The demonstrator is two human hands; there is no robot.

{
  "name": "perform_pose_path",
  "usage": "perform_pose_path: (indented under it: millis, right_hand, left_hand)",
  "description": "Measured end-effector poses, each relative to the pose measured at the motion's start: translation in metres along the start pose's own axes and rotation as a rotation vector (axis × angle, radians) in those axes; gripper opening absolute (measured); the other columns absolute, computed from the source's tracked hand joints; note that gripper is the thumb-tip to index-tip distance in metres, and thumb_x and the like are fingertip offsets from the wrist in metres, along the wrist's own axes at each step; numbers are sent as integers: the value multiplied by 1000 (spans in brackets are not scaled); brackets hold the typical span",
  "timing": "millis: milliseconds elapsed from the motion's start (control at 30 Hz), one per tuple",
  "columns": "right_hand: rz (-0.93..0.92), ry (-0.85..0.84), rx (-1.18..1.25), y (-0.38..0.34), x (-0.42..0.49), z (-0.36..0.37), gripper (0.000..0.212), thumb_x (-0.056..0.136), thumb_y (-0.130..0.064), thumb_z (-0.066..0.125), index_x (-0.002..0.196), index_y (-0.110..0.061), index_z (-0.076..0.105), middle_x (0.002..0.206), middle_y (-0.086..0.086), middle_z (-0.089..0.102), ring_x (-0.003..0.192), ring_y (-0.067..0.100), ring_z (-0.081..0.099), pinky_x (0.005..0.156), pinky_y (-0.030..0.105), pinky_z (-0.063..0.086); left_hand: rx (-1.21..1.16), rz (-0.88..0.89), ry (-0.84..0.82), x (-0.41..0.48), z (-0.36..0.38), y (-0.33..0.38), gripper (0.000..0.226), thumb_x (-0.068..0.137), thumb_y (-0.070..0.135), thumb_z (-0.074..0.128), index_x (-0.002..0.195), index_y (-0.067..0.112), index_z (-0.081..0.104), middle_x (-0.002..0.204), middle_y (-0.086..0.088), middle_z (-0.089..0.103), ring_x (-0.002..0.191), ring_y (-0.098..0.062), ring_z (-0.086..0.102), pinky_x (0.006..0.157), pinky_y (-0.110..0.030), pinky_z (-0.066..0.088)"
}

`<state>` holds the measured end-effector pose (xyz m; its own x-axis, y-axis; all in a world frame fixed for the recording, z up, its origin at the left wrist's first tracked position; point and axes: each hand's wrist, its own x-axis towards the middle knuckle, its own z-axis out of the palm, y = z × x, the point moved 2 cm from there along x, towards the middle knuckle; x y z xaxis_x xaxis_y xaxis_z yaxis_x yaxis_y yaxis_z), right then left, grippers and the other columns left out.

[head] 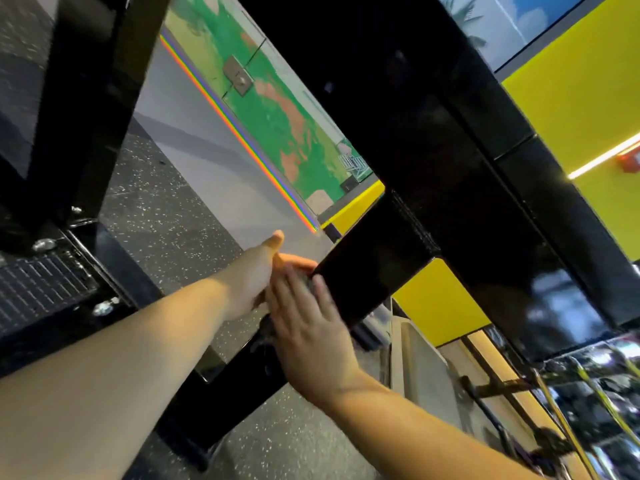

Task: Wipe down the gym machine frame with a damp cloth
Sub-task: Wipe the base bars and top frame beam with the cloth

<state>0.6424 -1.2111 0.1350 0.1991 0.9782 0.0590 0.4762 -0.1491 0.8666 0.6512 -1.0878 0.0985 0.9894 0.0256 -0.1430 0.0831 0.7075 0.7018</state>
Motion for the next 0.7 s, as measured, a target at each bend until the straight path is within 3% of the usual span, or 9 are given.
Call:
perform_pose_path:
  millis: [133, 233, 333, 400, 467, 533, 633, 700]
  right_hand:
    - [-27, 35, 21, 10, -4, -7, 58, 86, -25, 30, 140, -20, 49, 149, 4, 43, 144, 25, 23, 118, 46, -5]
    - [193, 217, 0, 79, 9, -45, 57, 86, -19, 40, 143, -15, 42, 152, 11, 34, 148, 31, 7, 115, 51, -11]
    - [306, 283, -67, 116, 21, -63, 56, 88, -20, 48, 143, -11, 42, 153, 18, 28, 143, 37, 14, 115, 53, -5]
    - [203, 215, -35, 92, 21, -49, 58, 87, -32, 49, 141, -12, 46, 152, 15, 29, 142, 35, 16, 115, 51, -7]
    - [30, 44, -59, 46, 7, -20, 63, 84, -42, 48, 141, -17, 48, 152, 8, 35, 143, 31, 15, 115, 49, -10]
    - [-86, -87, -72, 15, -9, -1, 62, 82, -38, 47, 142, -21, 46, 150, 3, 40, 143, 27, 18, 117, 49, -9]
    - [-70, 15, 7, 29, -10, -9, 55, 85, -24, 37, 139, -22, 51, 146, 3, 46, 140, 23, 31, 116, 49, -9]
    - [112, 179, 26, 65, -2, -31, 55, 86, -17, 40, 141, -16, 47, 150, 11, 38, 142, 30, 21, 114, 49, -14]
  left_hand:
    - [-40, -27, -113, 0, -4, 5, 79, 95, 60, 10, 90, 8, 70, 74, -3, 70, 58, -13, 61, 49, -16, 43]
    - [76, 22, -85, 12, -3, 10, 81, 95, 59, 6, 89, 7, 68, 72, -3, 67, 72, -17, 53, 64, -27, 36]
    - [64, 42, -40, 20, 4, 7, 82, 96, 57, 5, 86, 3, 65, 76, -11, 61, 69, -21, 50, 61, -29, 34]
    - [44, 48, 22, 25, 10, 5, 78, 96, 56, 5, 83, 5, 62, 72, -9, 56, 63, -19, 46, 58, -28, 32]
    - [7, 31, 54, 24, 12, 7, 76, 96, 57, 7, 78, 7, 62, 65, -8, 57, 58, -19, 48, 53, -23, 32]
    - [-6, 13, -4, 16, 11, 10, 82, 93, 61, 5, 79, 5, 64, 60, -8, 64, 52, -19, 57, 50, -21, 37]
    - [46, -20, -43, 3, 9, 14, 85, 90, 67, 2, 89, 9, 64, 57, -1, 63, 48, -13, 56, 56, -26, 33]
    - [130, -6, -40, 2, 11, 18, 85, 89, 69, 1, 90, 13, 65, 64, 1, 65, 66, -12, 57, 72, -27, 34]
